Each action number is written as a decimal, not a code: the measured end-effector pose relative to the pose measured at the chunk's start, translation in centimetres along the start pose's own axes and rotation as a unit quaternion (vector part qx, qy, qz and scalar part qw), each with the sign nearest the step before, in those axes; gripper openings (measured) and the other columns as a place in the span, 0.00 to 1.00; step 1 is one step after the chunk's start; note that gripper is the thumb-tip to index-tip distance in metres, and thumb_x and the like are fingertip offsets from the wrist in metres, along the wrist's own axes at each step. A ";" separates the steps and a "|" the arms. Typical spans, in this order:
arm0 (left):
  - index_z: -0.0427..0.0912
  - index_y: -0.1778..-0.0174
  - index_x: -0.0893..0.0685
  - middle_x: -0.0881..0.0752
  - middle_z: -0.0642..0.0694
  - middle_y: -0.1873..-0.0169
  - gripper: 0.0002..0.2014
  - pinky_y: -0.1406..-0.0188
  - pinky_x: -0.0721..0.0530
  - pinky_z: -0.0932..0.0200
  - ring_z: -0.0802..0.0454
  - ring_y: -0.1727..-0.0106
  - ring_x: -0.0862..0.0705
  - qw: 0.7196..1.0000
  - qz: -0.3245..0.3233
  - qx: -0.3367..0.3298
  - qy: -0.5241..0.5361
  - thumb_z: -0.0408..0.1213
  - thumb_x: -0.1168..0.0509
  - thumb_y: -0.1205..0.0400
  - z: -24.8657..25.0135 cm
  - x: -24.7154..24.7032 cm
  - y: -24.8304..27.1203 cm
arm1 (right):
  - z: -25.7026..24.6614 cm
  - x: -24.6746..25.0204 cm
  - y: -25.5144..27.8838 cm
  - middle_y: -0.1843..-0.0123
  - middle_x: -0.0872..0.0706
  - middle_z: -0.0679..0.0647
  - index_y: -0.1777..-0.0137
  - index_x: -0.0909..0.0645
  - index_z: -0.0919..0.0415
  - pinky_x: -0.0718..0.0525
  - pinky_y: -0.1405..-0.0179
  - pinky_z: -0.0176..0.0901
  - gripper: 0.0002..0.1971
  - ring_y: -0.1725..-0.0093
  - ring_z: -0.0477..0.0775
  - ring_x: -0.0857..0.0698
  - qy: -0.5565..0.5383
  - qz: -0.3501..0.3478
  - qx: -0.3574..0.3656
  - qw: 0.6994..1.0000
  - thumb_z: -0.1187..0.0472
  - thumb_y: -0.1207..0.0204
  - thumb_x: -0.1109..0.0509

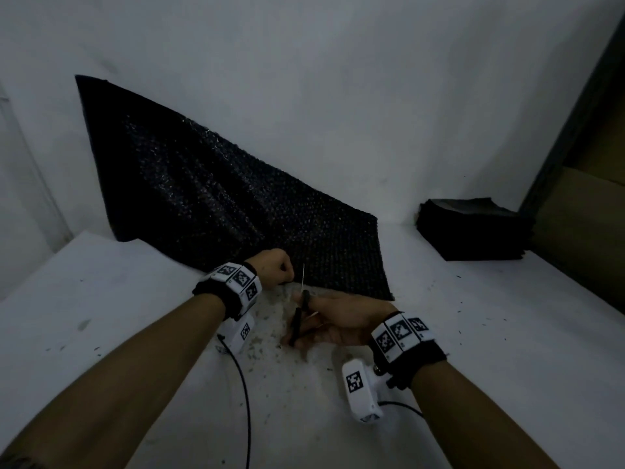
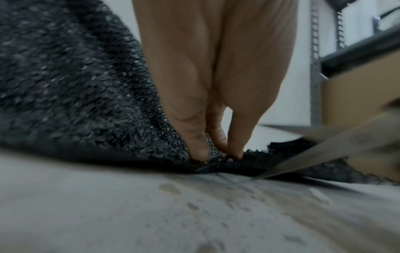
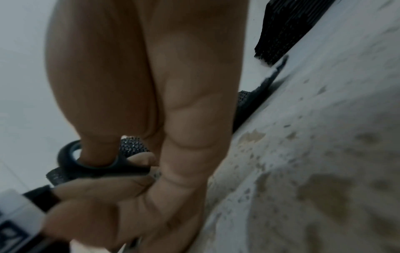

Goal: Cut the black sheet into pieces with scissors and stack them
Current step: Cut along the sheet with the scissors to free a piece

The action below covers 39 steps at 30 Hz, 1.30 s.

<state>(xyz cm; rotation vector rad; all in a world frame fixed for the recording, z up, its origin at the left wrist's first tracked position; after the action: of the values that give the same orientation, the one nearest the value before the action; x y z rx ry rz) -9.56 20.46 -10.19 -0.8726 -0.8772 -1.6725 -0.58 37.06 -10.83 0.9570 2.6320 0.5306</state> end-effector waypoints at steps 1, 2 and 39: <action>0.35 0.54 0.11 0.14 0.50 0.60 0.12 0.62 0.20 0.60 0.54 0.62 0.18 1.000 -0.001 -0.003 0.014 0.37 0.37 0.12 -0.1 0.1 0.0 | -0.1 0.2 -0.5 0.41 0.12 0.72 0.36 0.19 0.73 0.11 0.43 0.48 0.28 0.49 0.60 0.10 -0.006 0.011 0.004 1.000 0.44 0.15 0.35; 0.39 0.56 0.12 0.16 0.53 0.62 0.11 0.63 0.21 0.63 0.57 0.63 0.19 1.000 -0.003 -0.007 0.022 0.37 0.36 0.12 -0.2 0.1 0.1 | -0.2 0.3 -1.0 0.40 0.13 0.74 0.33 0.21 0.73 0.11 0.45 0.47 0.29 0.48 0.61 0.10 -0.017 0.021 0.010 1.000 0.44 0.16 0.34; 0.43 0.46 0.18 0.17 0.42 0.44 0.07 0.45 0.17 0.47 0.43 0.46 0.17 1.000 -0.004 0.011 -0.018 0.36 0.42 0.12 0.2 -0.1 0.5 | -0.9 2.6 -4.7 0.51 0.08 0.63 0.47 0.11 0.69 0.14 0.63 0.34 0.24 0.63 0.47 0.11 0.029 0.151 0.000 0.988 0.44 0.19 0.29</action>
<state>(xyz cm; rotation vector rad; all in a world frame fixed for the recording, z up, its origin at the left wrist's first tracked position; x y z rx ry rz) -9.00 20.61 -10.14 -0.8883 -0.9236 -1.6564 -5.48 35.24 -12.49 1.3698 2.5499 0.6351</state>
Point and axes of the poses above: each hand's wrist, its own y-axis away from the middle knuckle, its own x-axis out of the back of the hand, z = x × y, the point moved 4 cm from there along -y, towards the middle knuckle
